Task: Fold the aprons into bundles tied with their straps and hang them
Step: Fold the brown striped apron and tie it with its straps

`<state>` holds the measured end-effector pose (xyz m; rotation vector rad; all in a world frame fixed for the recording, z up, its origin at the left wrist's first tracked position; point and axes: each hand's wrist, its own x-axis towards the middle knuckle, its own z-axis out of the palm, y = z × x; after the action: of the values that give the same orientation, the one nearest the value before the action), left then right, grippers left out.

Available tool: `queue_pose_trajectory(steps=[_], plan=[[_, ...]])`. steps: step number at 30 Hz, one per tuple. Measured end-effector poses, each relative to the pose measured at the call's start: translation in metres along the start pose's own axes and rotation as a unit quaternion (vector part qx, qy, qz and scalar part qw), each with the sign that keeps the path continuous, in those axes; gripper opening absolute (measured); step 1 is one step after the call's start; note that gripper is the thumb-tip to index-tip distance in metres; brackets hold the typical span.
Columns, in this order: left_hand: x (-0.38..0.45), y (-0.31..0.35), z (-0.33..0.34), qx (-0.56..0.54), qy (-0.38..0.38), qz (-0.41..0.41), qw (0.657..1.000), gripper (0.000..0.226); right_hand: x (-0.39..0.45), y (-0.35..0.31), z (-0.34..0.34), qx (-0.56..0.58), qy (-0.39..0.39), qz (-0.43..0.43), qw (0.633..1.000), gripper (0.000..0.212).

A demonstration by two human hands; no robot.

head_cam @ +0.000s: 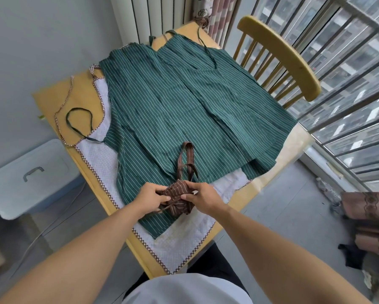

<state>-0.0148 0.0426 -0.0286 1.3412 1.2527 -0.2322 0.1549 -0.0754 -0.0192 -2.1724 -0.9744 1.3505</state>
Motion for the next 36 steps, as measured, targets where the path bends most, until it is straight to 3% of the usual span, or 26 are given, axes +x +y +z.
queue_pose_trajectory(steps=[3, 6, 8, 10, 14, 16, 19, 24, 26, 29, 33, 36], plan=[[-0.006, -0.005, 0.005, 0.126, 0.109, 0.023, 0.986, 0.029, -0.01, -0.003, 0.001, 0.034, 0.094, 0.021, 0.995, 0.052], [-0.015, -0.014, 0.008, 0.234, 0.068, 0.009, 0.97, 0.059, -0.018, -0.002, 0.004, 0.048, 0.146, 0.03, 0.988, 0.035], [-0.019, -0.02, 0.007, 0.227, 0.012, 0.045, 0.973, 0.063, -0.02, -0.004, 0.002, 0.044, 0.138, 0.029, 0.989, 0.024], [-0.023, -0.019, 0.007, 0.175, -0.012, 0.095, 0.98, 0.053, -0.02, -0.009, -0.002, 0.032, 0.106, 0.023, 0.994, 0.015], [-0.032, -0.003, 0.009, 0.224, 0.043, 0.255, 0.94, 0.033, -0.018, -0.015, -0.011, 0.016, 0.064, 0.009, 0.998, 0.014], [-0.031, 0.006, 0.013, 0.245, 0.058, 0.296, 0.921, 0.031, -0.019, -0.016, -0.012, 0.012, 0.066, 0.009, 0.998, 0.012], [-0.026, 0.013, 0.018, 0.228, 0.053, 0.237, 0.943, 0.032, -0.019, -0.012, -0.011, 0.115, 0.103, 0.079, 0.985, 0.008], [-0.022, 0.015, 0.02, 0.09, 0.02, 0.146, 0.985, 0.033, -0.012, -0.012, -0.002, 0.309, 0.128, 0.19, 0.923, 0.005], [-0.018, 0.014, 0.019, -0.05, -0.017, 0.088, 0.995, 0.034, -0.012, -0.016, 0.0, 0.357, 0.139, 0.214, 0.899, 0.004], [-0.016, 0.009, 0.016, -0.261, -0.082, 0.013, 0.962, 0.044, -0.01, -0.017, 0.002, 0.396, 0.148, 0.253, 0.87, 0.006], [-0.02, 0.002, 0.014, -0.307, -0.086, -0.008, 0.948, 0.041, -0.007, -0.016, 0.005, 0.418, 0.155, 0.286, 0.848, 0.011], [-0.018, 0.011, 0.012, -0.217, -0.045, 0.018, 0.975, 0.03, -0.006, -0.017, 0.004, 0.392, 0.16, 0.292, 0.857, 0.006]])
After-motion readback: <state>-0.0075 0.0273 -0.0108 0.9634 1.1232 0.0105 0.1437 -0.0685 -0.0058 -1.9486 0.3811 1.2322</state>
